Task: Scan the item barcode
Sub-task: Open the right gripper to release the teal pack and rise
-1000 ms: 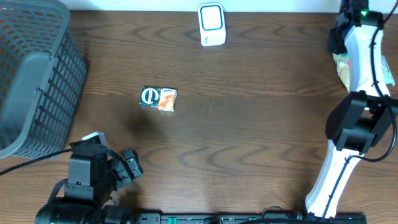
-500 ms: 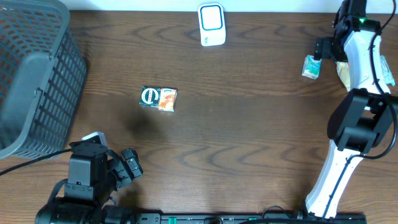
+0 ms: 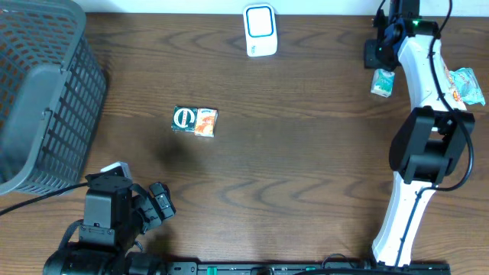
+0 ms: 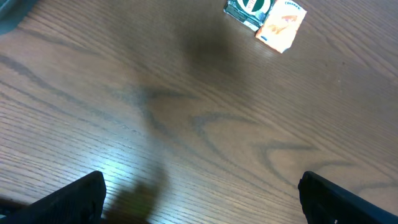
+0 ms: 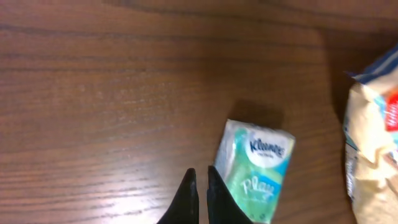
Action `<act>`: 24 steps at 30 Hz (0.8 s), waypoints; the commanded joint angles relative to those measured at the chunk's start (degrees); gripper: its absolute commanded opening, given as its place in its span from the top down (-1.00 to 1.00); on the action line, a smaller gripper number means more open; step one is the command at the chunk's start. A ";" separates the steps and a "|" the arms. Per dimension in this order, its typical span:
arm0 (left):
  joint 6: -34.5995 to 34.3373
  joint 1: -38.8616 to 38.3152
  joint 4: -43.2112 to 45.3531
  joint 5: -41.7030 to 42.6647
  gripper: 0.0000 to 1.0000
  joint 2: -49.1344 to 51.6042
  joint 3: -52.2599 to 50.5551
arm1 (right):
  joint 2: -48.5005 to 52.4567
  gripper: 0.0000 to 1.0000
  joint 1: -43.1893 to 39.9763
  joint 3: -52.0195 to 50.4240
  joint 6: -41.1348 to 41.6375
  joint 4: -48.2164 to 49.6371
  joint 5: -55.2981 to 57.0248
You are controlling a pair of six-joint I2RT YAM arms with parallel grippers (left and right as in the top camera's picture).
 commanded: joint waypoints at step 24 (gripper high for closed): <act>0.11 0.13 -0.13 -0.52 -0.96 -0.22 -0.07 | 4.00 0.98 -6.58 -3.63 -0.68 -0.33 9.25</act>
